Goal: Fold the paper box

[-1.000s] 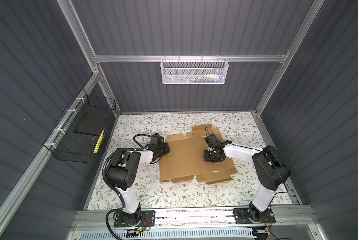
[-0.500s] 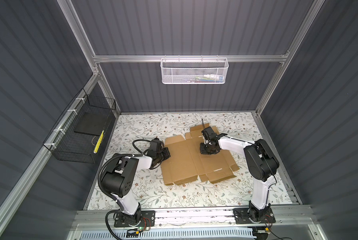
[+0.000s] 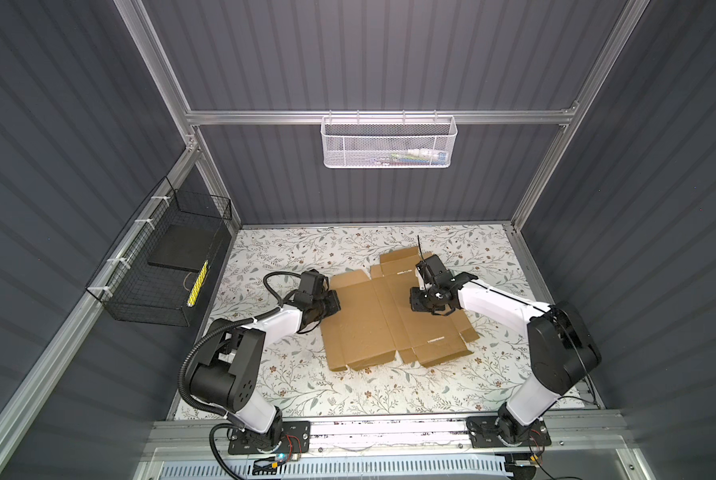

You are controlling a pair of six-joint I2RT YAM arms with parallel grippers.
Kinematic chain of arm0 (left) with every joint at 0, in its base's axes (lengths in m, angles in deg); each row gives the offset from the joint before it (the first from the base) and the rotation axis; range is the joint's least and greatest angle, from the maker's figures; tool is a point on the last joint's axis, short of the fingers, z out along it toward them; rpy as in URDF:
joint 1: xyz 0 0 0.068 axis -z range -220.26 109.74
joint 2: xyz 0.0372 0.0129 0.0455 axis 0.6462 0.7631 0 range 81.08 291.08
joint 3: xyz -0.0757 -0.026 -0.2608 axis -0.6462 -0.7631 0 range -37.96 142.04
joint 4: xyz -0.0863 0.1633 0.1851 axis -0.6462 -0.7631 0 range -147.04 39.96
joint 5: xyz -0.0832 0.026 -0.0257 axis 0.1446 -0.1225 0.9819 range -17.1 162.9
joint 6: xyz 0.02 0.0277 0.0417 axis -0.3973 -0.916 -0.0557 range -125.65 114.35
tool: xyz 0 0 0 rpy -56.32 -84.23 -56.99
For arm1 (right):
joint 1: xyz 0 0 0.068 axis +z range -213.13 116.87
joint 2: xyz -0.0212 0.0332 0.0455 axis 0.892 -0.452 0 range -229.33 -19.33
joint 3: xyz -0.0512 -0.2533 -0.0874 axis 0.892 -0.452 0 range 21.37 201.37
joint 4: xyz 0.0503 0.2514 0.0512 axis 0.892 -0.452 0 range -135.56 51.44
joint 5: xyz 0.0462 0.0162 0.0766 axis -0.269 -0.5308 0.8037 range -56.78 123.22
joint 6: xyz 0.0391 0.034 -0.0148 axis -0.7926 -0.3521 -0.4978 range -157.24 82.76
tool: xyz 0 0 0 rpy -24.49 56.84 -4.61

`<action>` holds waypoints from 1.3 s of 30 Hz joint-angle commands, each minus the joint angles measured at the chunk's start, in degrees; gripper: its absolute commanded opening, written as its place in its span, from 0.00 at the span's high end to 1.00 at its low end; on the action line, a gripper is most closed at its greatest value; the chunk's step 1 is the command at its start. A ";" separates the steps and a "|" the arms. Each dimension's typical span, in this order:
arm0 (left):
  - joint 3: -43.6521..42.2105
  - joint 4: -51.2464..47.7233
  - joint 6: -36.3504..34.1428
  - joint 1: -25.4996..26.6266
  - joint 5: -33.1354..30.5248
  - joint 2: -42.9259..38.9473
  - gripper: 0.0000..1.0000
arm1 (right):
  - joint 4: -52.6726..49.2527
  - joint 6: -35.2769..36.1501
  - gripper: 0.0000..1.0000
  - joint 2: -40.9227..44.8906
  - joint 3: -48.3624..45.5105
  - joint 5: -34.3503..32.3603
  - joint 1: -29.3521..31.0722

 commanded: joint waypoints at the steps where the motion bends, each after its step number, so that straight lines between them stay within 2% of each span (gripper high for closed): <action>1: 4.02 -2.67 -3.25 -1.38 -1.16 3.42 1.00 | -0.94 -2.23 0.82 2.73 -4.24 -1.27 0.29; 12: 11.62 -1.26 -4.72 -1.92 -1.16 13.61 1.00 | 0.53 -6.50 0.82 5.38 -11.14 -1.92 0.18; 23: 8.02 -0.37 -3.99 -1.92 -1.46 13.85 1.00 | 5.42 -6.26 0.82 0.70 -11.95 1.15 -2.08; 33: 0.69 1.20 -2.48 -1.92 -1.00 11.60 1.00 | 2.93 -0.97 0.84 -8.63 -3.94 1.34 -3.08; 39: -5.68 4.33 1.04 -1.67 1.95 7.90 1.00 | -2.07 2.82 0.86 -15.35 5.72 1.90 -3.20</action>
